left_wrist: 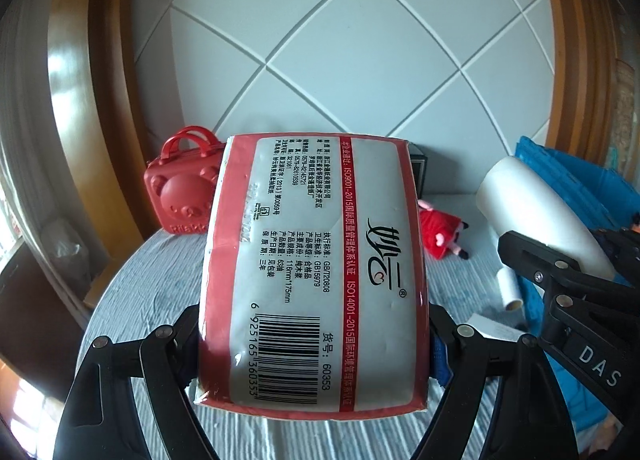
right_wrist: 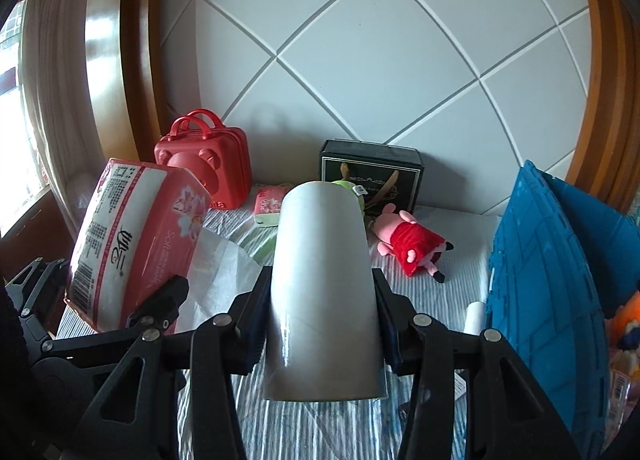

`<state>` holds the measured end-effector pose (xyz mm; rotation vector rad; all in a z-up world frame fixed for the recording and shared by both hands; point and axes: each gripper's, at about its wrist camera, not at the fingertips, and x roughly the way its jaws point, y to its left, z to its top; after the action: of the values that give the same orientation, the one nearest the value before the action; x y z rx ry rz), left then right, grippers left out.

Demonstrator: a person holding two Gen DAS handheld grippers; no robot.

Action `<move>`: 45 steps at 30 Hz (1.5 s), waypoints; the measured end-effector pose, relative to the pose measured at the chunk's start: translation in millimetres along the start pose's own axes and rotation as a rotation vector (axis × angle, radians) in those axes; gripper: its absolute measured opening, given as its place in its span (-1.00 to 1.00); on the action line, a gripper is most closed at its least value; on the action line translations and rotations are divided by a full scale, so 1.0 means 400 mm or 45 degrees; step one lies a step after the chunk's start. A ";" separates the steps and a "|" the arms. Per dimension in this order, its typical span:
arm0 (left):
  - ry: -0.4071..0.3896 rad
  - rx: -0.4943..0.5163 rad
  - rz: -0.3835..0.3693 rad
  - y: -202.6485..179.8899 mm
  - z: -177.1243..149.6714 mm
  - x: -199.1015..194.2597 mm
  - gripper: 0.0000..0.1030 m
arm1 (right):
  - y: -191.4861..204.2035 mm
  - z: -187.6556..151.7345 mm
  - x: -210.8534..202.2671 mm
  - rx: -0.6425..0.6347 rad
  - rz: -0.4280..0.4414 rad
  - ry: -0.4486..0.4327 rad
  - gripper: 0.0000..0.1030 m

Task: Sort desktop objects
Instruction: 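Carry the tissue pack with the left tool while the right tool carries the white roll, then open both tools over the blue bin, dropping the tissue pack and white roll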

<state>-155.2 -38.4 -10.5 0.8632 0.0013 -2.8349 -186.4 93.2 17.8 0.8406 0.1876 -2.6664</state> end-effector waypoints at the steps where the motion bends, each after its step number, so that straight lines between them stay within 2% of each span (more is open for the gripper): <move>1: -0.006 0.010 -0.022 -0.015 0.000 -0.010 0.62 | -0.009 -0.005 -0.016 0.013 -0.022 -0.004 -0.12; 5: -0.037 0.053 -0.104 -0.100 0.014 -0.054 0.62 | -0.058 -0.025 -0.078 0.059 -0.111 -0.023 -0.12; 10: -0.113 0.102 -0.191 -0.227 0.051 -0.114 0.62 | -0.168 -0.040 -0.178 0.131 -0.222 -0.087 -0.12; 22: -0.262 0.178 -0.371 -0.695 0.105 -0.284 0.62 | -0.578 -0.129 -0.431 0.243 -0.433 -0.192 -0.12; 26: -0.256 0.200 -0.429 -0.836 0.104 -0.326 0.62 | -0.716 -0.167 -0.503 0.279 -0.489 -0.183 -0.12; 30: -0.205 0.248 -0.444 -0.949 0.076 -0.334 0.62 | -0.822 -0.210 -0.532 0.318 -0.505 -0.150 -0.12; 35: -0.124 0.254 -0.411 -1.021 0.047 -0.307 0.62 | -0.903 -0.261 -0.515 0.355 -0.484 -0.090 -0.12; 45: 0.043 0.238 -0.358 -1.023 0.010 -0.230 0.66 | -0.976 -0.307 -0.465 0.389 -0.461 -0.010 -0.11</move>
<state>-151.8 379.6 22.8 1.0218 -0.1519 -3.1200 -116.9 537.1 34.1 0.9644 -0.0824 -3.0904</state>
